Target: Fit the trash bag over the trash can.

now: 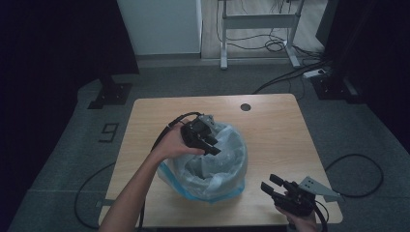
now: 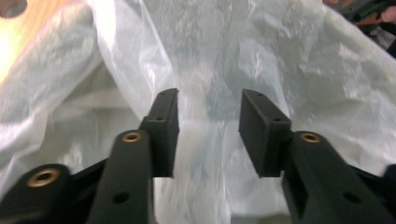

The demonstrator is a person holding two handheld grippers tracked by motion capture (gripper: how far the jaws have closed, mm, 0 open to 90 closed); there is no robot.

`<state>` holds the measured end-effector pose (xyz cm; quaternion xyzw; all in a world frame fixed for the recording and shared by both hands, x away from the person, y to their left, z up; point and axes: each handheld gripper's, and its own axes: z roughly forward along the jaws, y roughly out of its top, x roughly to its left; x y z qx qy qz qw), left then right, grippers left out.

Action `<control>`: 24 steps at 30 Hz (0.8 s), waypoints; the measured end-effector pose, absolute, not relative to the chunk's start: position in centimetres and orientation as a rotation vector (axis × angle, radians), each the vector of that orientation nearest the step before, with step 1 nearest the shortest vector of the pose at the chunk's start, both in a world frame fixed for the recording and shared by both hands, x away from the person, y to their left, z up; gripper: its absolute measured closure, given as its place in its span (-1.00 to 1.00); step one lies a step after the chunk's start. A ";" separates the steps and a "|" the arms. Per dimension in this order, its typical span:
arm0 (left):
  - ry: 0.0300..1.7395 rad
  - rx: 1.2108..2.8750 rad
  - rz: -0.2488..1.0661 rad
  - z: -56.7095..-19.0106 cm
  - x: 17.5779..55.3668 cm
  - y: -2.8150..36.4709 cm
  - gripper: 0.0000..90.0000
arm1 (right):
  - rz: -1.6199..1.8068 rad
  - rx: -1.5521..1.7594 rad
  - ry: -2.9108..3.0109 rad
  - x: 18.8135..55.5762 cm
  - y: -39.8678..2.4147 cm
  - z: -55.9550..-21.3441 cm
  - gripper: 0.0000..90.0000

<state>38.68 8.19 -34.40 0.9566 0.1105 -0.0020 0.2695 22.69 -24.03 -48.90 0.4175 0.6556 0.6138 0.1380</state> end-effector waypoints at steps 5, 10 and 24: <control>0.279 2.703 -0.029 -35.7 38.4 7.6 0.39 | 1.772 1.206 1.904 22.7 -23.8 -48.9 -0.02; 0.269 2.756 -0.057 -36.4 38.3 7.0 0.38 | 1.772 1.208 1.903 22.7 -23.9 -49.0 -0.02; 0.252 2.717 -0.050 -36.2 37.9 7.4 0.09 | 1.771 1.210 1.895 22.7 -24.1 -49.0 -0.02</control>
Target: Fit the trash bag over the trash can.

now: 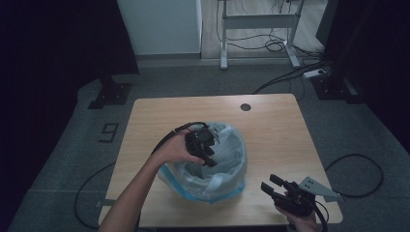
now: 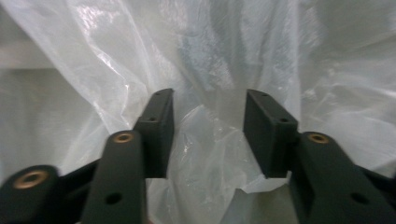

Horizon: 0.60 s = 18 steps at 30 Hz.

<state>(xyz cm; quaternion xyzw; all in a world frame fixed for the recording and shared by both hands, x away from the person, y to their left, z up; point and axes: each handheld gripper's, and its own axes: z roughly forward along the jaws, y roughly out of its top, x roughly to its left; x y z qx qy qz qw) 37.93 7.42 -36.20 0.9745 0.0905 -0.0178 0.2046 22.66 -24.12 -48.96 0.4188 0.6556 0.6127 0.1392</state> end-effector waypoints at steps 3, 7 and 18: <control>0.256 2.652 -0.020 -35.1 37.6 8.5 0.00 | 1.771 1.212 1.893 22.7 -24.2 -48.9 -0.02; 0.282 2.643 0.014 -34.3 37.4 10.0 -0.05 | 1.774 1.213 1.892 22.7 -24.1 -49.0 -0.02; 0.340 2.747 0.000 -36.1 37.9 10.7 -0.03 | 1.767 1.209 1.904 22.7 -23.8 -49.1 -0.02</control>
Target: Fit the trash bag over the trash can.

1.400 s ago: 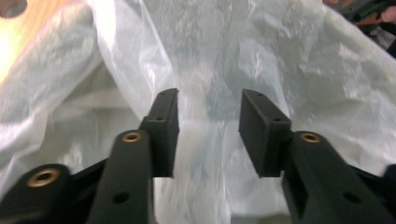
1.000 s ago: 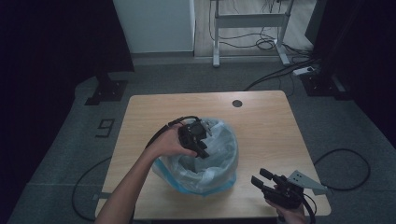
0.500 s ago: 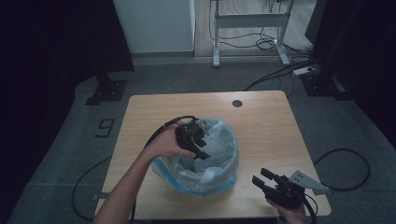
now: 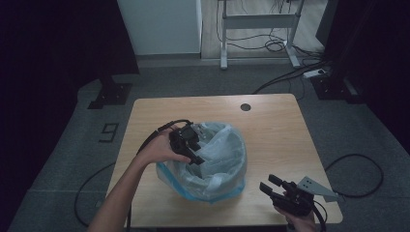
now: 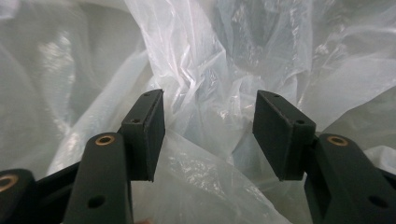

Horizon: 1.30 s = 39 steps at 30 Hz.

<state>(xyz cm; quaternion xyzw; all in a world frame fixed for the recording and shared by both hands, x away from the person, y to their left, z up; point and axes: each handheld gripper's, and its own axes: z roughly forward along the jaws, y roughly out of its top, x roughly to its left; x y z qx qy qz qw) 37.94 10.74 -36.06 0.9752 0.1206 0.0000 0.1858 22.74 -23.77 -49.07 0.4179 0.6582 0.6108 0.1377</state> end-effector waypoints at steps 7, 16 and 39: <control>0.343 2.709 0.052 -35.9 37.5 10.7 -0.16 | 1.770 1.212 1.897 22.7 -24.0 -49.0 -0.02; 0.378 2.470 0.214 -34.1 35.4 13.2 -0.53 | 1.760 1.220 1.889 22.8 -24.3 -49.0 -0.06; 0.519 2.192 0.340 -35.0 30.7 20.1 -0.54 | 1.685 1.243 1.887 23.1 -24.9 -49.2 -0.14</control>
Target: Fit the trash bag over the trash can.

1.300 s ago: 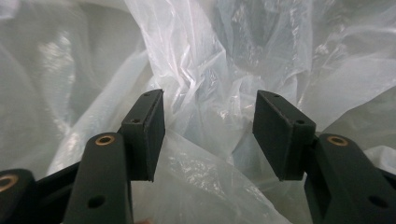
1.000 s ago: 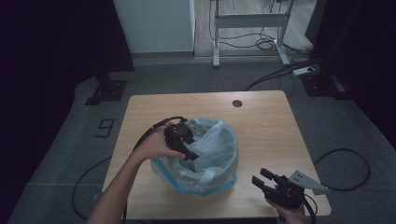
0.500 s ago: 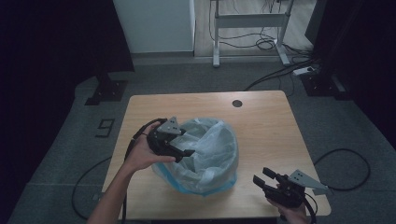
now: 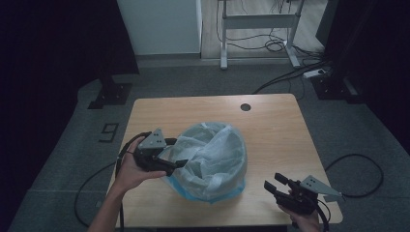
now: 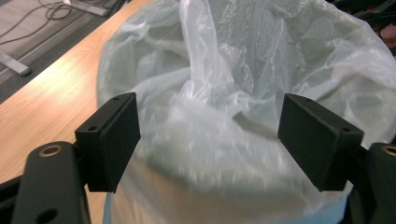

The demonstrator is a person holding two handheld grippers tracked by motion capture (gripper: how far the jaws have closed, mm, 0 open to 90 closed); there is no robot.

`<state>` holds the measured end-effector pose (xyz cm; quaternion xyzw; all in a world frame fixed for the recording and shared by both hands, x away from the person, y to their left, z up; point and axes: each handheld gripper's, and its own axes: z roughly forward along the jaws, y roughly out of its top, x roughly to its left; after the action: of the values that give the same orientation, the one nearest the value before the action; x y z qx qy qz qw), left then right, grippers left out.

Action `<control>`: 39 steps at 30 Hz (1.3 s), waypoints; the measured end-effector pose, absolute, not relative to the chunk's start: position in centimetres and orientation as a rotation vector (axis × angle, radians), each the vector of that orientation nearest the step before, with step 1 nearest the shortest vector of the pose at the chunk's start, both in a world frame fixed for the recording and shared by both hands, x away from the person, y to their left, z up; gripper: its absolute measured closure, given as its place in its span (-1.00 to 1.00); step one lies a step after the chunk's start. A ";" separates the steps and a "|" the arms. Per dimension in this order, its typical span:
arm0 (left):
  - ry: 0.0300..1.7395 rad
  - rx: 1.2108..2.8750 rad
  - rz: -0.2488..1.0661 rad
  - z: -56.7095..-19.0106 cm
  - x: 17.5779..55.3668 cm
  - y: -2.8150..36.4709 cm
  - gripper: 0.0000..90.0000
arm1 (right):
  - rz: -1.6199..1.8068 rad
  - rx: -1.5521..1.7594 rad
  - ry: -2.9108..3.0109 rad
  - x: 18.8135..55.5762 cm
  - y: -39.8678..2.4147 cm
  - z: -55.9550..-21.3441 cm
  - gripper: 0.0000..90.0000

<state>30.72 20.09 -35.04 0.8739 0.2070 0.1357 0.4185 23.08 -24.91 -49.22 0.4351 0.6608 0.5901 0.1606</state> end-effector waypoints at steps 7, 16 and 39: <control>0.579 2.129 0.356 -36.5 28.8 23.0 -0.53 | 1.685 1.243 1.893 23.1 -24.9 -49.3 -0.14; 0.639 2.117 0.372 -38.8 27.0 25.3 -0.53 | 1.671 1.243 1.905 23.0 -24.7 -49.4 -0.14; 0.787 2.080 0.324 -44.4 26.2 28.5 -0.54 | 1.664 1.250 1.899 23.0 -25.1 -49.5 -0.14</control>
<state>26.17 28.47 -44.43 0.8345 0.3158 0.1299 0.4325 23.01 -25.06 -49.52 0.4377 0.6653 0.5829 0.1613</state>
